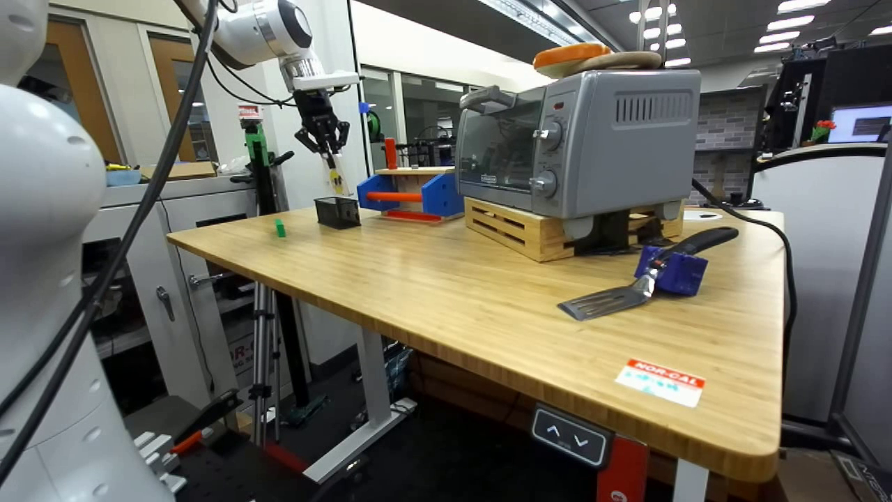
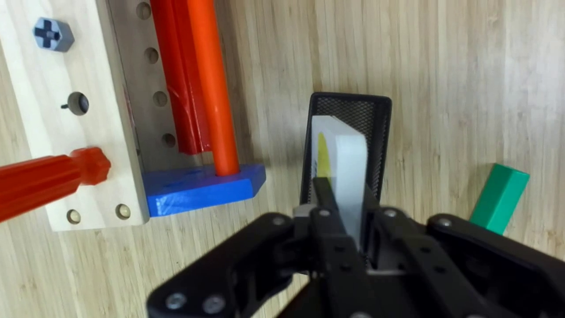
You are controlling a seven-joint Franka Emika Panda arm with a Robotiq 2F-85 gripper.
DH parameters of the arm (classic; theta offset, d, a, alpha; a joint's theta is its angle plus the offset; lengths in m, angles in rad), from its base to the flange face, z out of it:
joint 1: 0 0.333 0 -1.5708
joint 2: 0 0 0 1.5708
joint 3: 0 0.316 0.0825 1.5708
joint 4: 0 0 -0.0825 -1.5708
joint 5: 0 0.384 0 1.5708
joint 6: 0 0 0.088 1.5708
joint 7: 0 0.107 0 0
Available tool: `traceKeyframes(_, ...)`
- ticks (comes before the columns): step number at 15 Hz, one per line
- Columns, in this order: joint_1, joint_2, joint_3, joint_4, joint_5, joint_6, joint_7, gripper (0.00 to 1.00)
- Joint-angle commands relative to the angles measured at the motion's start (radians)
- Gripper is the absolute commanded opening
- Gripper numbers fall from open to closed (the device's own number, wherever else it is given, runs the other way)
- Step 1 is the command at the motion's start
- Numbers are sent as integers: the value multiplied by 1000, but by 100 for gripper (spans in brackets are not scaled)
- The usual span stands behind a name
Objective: Place the yellow and white book inside the black box
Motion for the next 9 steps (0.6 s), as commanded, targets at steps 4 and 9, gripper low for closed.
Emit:
traceKeyframes(4,15,58,8,81,-10,-79,19,4)
traceKeyframes(9,18,77,9,98,-5,-104,25,4)
